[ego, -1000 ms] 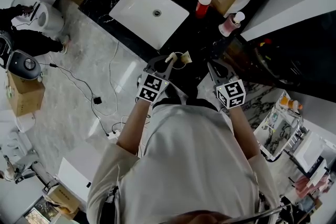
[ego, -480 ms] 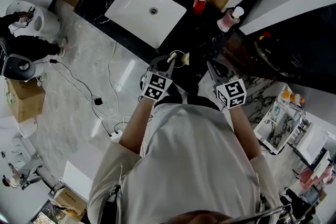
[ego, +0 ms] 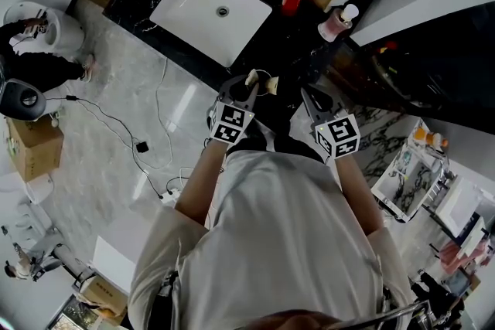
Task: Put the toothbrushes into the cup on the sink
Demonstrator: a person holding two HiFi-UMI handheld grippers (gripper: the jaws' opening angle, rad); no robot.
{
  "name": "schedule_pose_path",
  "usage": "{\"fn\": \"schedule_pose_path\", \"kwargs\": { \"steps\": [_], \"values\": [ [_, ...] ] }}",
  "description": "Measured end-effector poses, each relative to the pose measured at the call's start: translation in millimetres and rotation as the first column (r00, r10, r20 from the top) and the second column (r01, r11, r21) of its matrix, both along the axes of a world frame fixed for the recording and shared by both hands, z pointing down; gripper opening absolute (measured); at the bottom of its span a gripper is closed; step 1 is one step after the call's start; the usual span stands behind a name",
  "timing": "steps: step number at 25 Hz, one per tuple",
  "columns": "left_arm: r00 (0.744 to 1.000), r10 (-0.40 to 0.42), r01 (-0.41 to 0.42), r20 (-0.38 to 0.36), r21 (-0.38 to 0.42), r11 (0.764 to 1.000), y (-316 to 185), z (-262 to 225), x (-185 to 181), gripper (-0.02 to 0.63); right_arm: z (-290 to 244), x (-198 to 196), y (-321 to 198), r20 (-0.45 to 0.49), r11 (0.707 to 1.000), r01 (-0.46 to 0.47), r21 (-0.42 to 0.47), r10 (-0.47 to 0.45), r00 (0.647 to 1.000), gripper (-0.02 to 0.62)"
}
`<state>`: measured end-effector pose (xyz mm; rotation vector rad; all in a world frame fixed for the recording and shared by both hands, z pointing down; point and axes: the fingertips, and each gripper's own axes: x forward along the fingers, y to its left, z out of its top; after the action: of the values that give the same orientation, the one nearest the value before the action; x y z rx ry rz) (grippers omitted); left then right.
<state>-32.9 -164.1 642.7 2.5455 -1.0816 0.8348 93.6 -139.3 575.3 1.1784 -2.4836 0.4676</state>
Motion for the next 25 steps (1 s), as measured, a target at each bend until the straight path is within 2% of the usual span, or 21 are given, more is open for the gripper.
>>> {"fn": "schedule_pose_path", "kwargs": {
  "steps": [5, 18, 25],
  "values": [
    [1.0, 0.001, -0.001, -0.016, 0.003, 1.0, 3.5, -1.5, 1.6, 0.116, -0.8, -2.3, 3.5, -0.001, 1.0, 0.005, 0.001, -0.005, 1.0, 0.04],
    [0.998, -0.043, 0.046, -0.05, 0.053, 0.998, 8.6, -34.6, -8.5, 0.12, -13.0, -11.8, 7.0, 0.008, 0.999, 0.035, 0.038, -0.035, 0.999, 0.04],
    [0.989, -0.088, 0.095, -0.118, 0.063, 0.993, 8.0, -61.8, -17.0, 0.12, -23.5, -15.6, 1.5, 0.012, 0.997, 0.046, 0.06, -0.047, 0.999, 0.04]
  ]
}}
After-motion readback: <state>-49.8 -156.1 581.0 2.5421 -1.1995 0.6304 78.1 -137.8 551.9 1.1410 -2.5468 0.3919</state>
